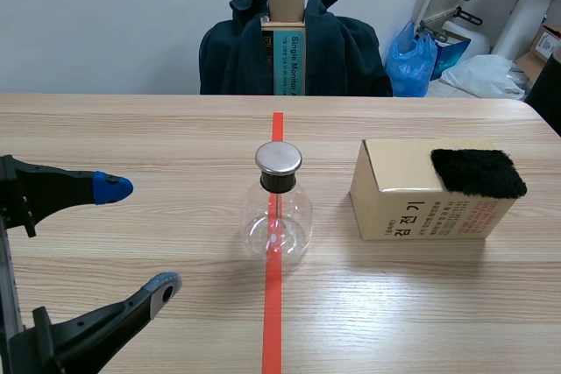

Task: Do the electroscope experiment.
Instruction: 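Rub the plate on the fur, then bring the plate to the electroscope and point at the metal foil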

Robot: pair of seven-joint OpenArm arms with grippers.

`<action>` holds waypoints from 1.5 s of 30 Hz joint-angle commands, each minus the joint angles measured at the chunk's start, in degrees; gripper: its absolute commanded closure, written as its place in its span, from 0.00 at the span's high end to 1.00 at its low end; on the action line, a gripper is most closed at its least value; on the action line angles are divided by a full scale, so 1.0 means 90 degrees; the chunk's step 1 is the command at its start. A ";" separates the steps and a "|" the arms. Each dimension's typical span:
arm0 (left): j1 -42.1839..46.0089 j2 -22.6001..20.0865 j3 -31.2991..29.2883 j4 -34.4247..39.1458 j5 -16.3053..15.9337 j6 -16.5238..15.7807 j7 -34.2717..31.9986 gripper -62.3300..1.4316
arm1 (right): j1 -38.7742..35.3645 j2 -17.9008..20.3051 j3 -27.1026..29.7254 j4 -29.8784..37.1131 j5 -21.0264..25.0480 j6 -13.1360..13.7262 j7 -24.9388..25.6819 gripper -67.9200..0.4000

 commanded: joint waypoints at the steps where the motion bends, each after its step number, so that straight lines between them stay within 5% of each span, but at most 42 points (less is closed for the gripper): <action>1: -0.0015 0.0034 0.0036 0.0039 -0.0063 -0.0007 -0.0102 1.00 | 0.0097 0.0119 0.0034 0.0221 0.0163 -0.0075 0.0012 0.02; 6: -0.0019 0.0066 0.0036 0.0017 0.0085 0.0051 0.0104 0.99 | 0.0168 0.0121 0.0036 0.0340 0.0529 -0.0078 0.0265 0.02; 10: -0.0277 0.0306 0.0119 -0.0338 0.0323 0.0063 0.0561 0.23 | 0.0199 0.0119 0.0036 0.0362 0.0607 -0.0104 0.0440 0.02; 11: -0.0423 0.0393 0.0202 -0.0512 0.0359 0.0066 0.0554 0.08 | 0.0199 0.0119 0.0036 0.0362 0.0605 -0.0102 0.0464 0.02; 12: -0.0602 0.0491 0.0306 -0.0709 0.0396 0.0066 0.0527 0.05 | 0.0199 0.0119 0.0036 0.0362 0.0605 -0.0102 0.0503 0.02; 21: -0.2628 0.1241 0.1787 -0.2635 0.0702 0.0061 0.0386 0.05 | 0.0197 0.0102 0.0036 0.0362 0.0597 -0.0102 0.0685 0.02; 26: -0.3308 0.1588 0.2351 -0.3320 0.0704 0.0338 0.0350 0.05 | 0.0197 0.0102 0.0036 0.0362 0.0597 -0.0100 0.0843 0.02; 36: -0.3436 0.1710 0.2414 -0.3730 0.0704 0.0520 0.0134 0.05 | 0.0311 0.0104 -0.0131 0.0362 0.0597 -0.0070 0.0950 0.02; 45: -0.3439 0.1710 0.2414 -0.3730 0.0702 0.0527 0.0107 0.05 | 0.0765 0.0104 -0.1260 0.0350 0.0277 -0.0073 0.0673 0.02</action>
